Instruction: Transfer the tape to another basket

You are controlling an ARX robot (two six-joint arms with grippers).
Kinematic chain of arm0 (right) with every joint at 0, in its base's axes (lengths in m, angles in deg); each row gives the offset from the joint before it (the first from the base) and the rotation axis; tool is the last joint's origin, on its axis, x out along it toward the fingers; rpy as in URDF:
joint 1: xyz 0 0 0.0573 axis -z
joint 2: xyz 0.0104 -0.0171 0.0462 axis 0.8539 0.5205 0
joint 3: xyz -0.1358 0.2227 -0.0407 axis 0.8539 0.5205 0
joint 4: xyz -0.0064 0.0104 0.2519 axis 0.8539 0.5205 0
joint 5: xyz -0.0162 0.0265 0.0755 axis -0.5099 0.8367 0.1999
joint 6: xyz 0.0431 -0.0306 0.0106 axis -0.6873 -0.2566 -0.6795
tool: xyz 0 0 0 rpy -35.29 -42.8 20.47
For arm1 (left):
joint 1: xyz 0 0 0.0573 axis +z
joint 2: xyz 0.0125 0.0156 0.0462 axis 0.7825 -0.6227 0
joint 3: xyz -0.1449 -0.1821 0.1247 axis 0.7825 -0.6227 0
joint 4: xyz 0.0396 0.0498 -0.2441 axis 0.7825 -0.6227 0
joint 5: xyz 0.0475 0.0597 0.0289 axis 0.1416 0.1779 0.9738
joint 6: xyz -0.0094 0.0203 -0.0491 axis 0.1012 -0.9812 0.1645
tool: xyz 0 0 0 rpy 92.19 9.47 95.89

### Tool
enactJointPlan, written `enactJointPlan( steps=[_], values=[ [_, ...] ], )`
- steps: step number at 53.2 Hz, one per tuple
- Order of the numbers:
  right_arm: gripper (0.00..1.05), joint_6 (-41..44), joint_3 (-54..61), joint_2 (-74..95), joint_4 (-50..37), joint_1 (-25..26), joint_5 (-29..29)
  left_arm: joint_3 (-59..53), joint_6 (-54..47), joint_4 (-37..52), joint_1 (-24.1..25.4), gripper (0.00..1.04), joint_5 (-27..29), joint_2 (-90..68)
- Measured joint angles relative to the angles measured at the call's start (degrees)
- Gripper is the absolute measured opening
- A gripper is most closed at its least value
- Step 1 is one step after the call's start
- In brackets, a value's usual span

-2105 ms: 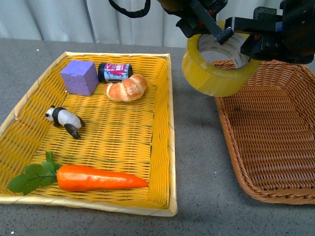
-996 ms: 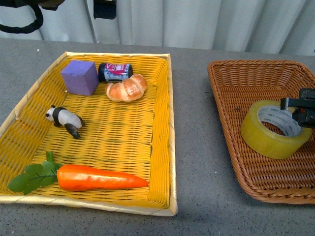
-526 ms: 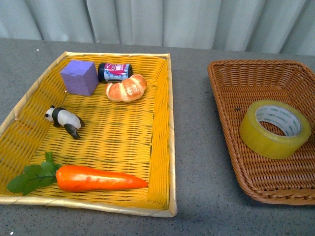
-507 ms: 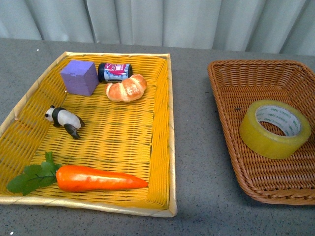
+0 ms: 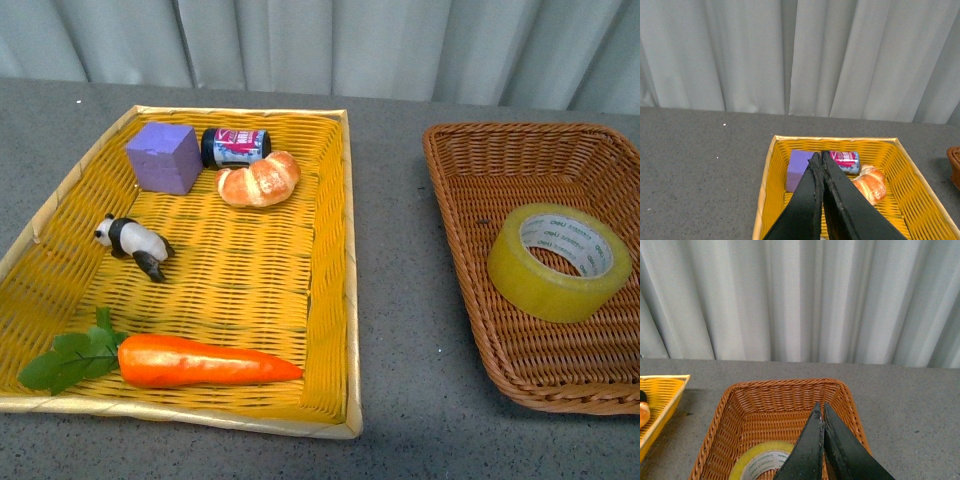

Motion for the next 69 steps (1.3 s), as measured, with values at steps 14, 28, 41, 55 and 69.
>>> enactJointPlan(
  steps=[14, 28, 41, 55, 69],
  values=[
    [0.01, 0.00, 2.56, -17.42, 14.34, 0.00, 0.02, -7.30, -0.04, -0.70, 4.57, 0.04, -4.52, 7.17],
    [0.01, 0.00, 4.87, -28.98, 23.71, 0.00, 0.04, -10.14, -0.07, -9.68, 5.01, 0.04, -4.79, 19.45],
    [0.01, 0.00, 5.73, -39.60, 32.98, 0.00, 0.04, -11.13, -0.07, -18.80, 5.01, 0.04, -4.83, 30.23],
    [0.01, 0.00, 5.79, -49.37, 42.07, 0.00, 0.04, -11.17, -0.07, -29.03, 5.01, 0.04, -4.83, 41.46],
    [0.01, 0.00, 5.79, -55.93, 48.37, 0.00, 0.04, -11.19, -0.07, -36.09, 5.01, 0.04, -4.83, 48.92]
  ],
)
